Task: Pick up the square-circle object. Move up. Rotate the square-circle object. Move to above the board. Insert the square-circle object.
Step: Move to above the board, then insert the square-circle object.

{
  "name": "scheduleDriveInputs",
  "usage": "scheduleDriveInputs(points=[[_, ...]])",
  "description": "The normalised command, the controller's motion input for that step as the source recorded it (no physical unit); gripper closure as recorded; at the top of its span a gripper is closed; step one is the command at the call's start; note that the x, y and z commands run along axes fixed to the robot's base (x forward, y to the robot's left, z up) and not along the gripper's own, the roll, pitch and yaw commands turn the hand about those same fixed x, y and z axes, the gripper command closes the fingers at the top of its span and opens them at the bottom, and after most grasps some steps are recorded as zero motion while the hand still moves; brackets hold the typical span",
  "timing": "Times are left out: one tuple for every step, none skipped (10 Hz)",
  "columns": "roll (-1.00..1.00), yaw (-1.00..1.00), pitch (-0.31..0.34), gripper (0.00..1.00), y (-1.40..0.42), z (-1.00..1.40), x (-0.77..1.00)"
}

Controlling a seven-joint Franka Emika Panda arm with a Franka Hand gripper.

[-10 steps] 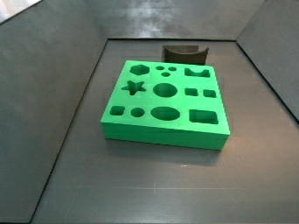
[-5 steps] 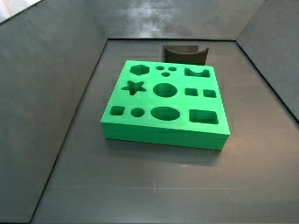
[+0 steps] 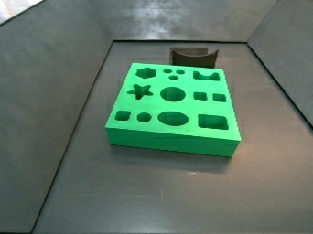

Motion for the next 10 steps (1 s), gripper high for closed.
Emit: scheduleDriveInputs(points=[[0.06,0.33,0.154,1.0,-0.03,0.02,0.07],[0.0,-0.16,-0.027,1.0,0.0,-1.0,0.0],[0.0,-0.31,-0.013,1.0,0.0,-1.0,0.0],[0.0,-0.29,-0.023,1.0,0.0,-1.0,0.0],[0.0,-0.26,-0.013,1.0,0.0,-1.0,0.0],[0.0,-0.21,-0.017,1.0,0.0,-1.0,0.0],[0.0,-0.11,-0.101,1.0,0.0,-1.0,-0.19],[-0.02,0.0,-0.194,1.0,0.0,-0.89,-0.42],[-0.03,0.0,-0.243,1.0,0.0,-0.77,-0.41],[-0.03,0.0,-0.291,1.0,0.0,-0.69,-0.35]])
